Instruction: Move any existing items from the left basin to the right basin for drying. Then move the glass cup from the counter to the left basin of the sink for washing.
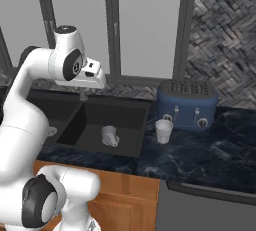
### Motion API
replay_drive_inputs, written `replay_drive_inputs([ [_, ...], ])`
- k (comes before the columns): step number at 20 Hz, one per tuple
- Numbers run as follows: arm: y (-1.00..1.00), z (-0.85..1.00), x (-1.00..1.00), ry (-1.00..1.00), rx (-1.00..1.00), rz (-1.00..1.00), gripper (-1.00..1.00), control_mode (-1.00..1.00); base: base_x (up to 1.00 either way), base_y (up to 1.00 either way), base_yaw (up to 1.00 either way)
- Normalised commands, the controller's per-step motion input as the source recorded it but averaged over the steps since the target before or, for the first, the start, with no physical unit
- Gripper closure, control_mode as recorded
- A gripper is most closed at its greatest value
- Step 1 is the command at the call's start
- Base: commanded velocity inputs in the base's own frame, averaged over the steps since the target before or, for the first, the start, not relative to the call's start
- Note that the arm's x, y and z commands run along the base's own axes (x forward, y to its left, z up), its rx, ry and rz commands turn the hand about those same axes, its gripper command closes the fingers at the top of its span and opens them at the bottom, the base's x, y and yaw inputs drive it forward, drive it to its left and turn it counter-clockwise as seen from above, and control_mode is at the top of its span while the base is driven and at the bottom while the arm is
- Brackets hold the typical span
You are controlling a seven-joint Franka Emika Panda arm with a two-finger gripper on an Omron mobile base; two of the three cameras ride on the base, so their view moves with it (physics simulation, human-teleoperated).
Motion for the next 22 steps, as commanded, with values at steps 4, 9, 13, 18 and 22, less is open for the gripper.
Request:
replay_drive_inputs([
  [4, -0.13, -0.01, 0.06, 0.03, -0.01, 0.0, -1.0, -1.0, 0.0, 0.0, 0.0],
  [9, -0.73, -0.08, -0.01, 0.0, -0.03, 0.03, -1.0, -1.0, 0.0, 0.0, 0.0],
  [13, -0.86, -0.22, 0.0, 0.0, -0.19, 0.04, -1.0, -1.0, 0.0, 0.0, 0.0],
  [18, -0.93, -0.33, 0.0, 0.09, -0.29, 0.02, -1.0, -1.0, 0.0, 0.0, 0.0],
  [22, -0.59, -0.53, 0.0, 0.18, -0.29, 0.01, -1.0, -1.0, 0.0, 0.0, 0.0],
])
